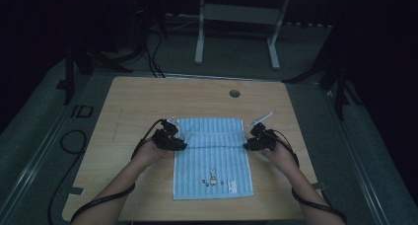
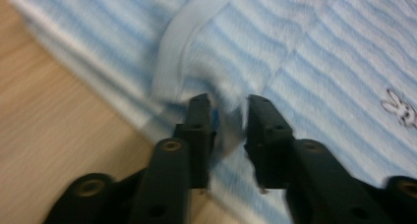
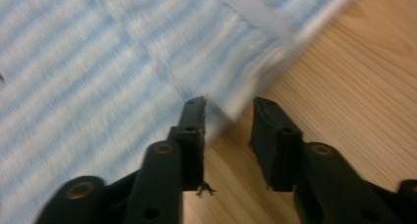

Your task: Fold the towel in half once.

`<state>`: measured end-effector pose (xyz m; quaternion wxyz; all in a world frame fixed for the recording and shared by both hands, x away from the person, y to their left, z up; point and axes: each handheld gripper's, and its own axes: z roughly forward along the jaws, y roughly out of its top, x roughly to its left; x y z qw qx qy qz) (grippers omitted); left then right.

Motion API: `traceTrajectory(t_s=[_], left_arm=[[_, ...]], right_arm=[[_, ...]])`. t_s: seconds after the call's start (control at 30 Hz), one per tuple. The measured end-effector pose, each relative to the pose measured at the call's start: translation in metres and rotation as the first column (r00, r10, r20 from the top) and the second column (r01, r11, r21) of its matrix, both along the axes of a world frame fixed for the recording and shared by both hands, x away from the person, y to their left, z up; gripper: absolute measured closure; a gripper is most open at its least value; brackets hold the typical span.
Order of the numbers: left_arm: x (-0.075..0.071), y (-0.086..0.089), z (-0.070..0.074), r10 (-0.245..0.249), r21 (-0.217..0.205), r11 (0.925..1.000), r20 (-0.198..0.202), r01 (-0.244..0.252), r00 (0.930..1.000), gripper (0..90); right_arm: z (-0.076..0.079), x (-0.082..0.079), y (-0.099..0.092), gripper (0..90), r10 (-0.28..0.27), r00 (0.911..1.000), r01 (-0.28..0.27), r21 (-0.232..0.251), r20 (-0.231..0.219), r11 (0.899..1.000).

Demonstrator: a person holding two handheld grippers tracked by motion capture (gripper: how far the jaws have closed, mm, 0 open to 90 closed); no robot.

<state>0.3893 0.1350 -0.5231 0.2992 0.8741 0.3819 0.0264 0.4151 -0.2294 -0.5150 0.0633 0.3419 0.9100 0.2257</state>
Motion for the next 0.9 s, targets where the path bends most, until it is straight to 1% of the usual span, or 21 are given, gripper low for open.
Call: traceTrajectory(t_s=[0.03,0.07,0.13,0.2,0.23,0.27,0.3,0.37,0.4,0.43,0.47,0.5,0.57,0.63,0.7,0.73,0.77,0.8,0.83,0.87,0.9], left_arm=[[0.0,0.004,0.003,0.001,0.007,1.0,0.007,-0.001,1.0,61.1],[0.0,0.008,0.007,0.007,0.011,0.9999,0.021,-0.007,0.9998,56.5],[0.003,0.014,0.015,0.014,-0.007,0.9999,0.058,-0.014,0.9982,50.9],[0.01,0.015,0.021,0.023,-0.03,0.9993,0.055,-0.021,0.9982,45.8],[0.015,0.015,0.023,0.016,-0.033,0.9993,0.049,-0.015,0.9987,45.5],[0.02,0.012,0.023,0.012,-0.022,0.9997,0.053,-0.011,0.9985,43.3],[0.025,0.009,0.022,0.005,-0.017,0.9998,0.036,-0.005,0.9994,42.5],[0.033,0.004,0.018,-0.019,-0.008,0.9998,0.022,0.019,0.9996,42.5],[0.033,0.004,0.018,-0.019,-0.008,0.9998,0.022,0.019,0.9996,42.5],[0.039,0.0,0.015,-0.032,-0.021,0.9993,-0.002,0.031,0.9995,42.5],[0.042,-0.001,0.013,-0.043,-0.026,0.9988,-0.013,0.042,0.999,42.5],[0.044,-0.002,0.011,-0.039,-0.017,0.9991,-0.014,0.039,0.9991,42.5],[0.048,-0.004,0.008,-0.045,-0.042,0.9982,-0.042,0.043,0.9981,42.5],[0.051,-0.006,0.004,-0.045,-0.03,0.9986,-0.064,0.043,0.9969,42.6],[0.052,-0.01,0.0,-0.064,0.0,0.998,-0.075,0.064,0.9951,44.1],[0.052,-0.013,-0.001,-0.067,0.018,0.9974,-0.09,0.069,0.9937,45.2],[0.053,-0.015,-0.002,-0.078,0.036,0.996,-0.095,0.081,0.9925,48.4],[0.052,-0.017,-0.002,-0.081,0.053,0.9949,-0.092,0.087,0.9924,50.3],[0.051,-0.018,-0.002,-0.086,0.05,0.9945,-0.098,0.091,0.9914,55.3],[0.051,-0.019,-0.001,-0.096,0.049,0.9936,-0.101,0.102,0.9902,63.2],[0.05,-0.021,0.0,-0.099,0.059,0.9928,-0.092,0.105,0.9908,66.4]], right_arm=[[0.003,0.001,-0.004,56.2,0.0,1.0,0.0,-0.003,-0.003,1.0],[0.006,0.002,-0.007,55.9,-0.007,1.0,0.007,-0.006,-0.003,1.0],[0.014,0.006,-0.012,55.6,-0.022,0.9997,0.022,-0.004,0.012,1.0],[0.022,0.012,-0.012,54.4,-0.016,0.9997,0.016,0.012,0.021,1.0],[0.024,0.016,-0.01,54.5,-0.013,0.9995,0.013,0.01,0.027,1.0],[0.026,0.021,-0.007,54.4,-0.01,0.9998,0.01,0.017,0.017,1.0],[0.028,0.029,-0.002,54.3,-0.006,1.0,0.006,0.026,-0.005,1.0],[0.028,0.039,0.006,54.3,0.009,1.0,-0.009,0.02,0.003,1.0],[0.028,0.039,0.006,54.3,0.009,1.0,-0.009,0.02,0.003,1.0],[0.027,0.045,0.01,53.5,0.013,0.9999,-0.013,0.022,-0.004,1.0],[0.023,0.054,0.016,53.4,-0.002,0.9998,0.002,0.014,-0.019,1.0],[0.02,0.058,0.019,52.7,-0.003,0.9995,0.003,0.003,-0.032,1.0],[0.013,0.065,0.023,52.2,-0.013,0.9978,0.011,-0.032,-0.065,0.999],[0.006,0.068,0.026,51.2,-0.014,0.995,0.009,-0.057,-0.099,0.998],[0.0,0.069,0.029,51.6,-0.013,0.9921,0.003,-0.075,-0.125,0.997],[-0.001,0.069,0.03,57.2,-0.015,0.9917,0.005,-0.083,-0.128,0.997],[-0.001,0.068,0.03,64.1,-0.008,0.9901,-0.002,-0.073,-0.14,0.997],[-0.001,0.067,0.031,66.8,0.002,0.9896,-0.013,-0.072,-0.144,0.997],[0.0,0.065,0.033,74.0,0.012,0.9896,-0.025,-0.087,-0.144,0.996],[0.001,0.063,0.035,77.5,0.024,0.9883,-0.038,-0.09,-0.151,0.995],[0.003,0.062,0.036,78.7,0.035,0.9884,-0.05,-0.098,-0.148,0.994]])
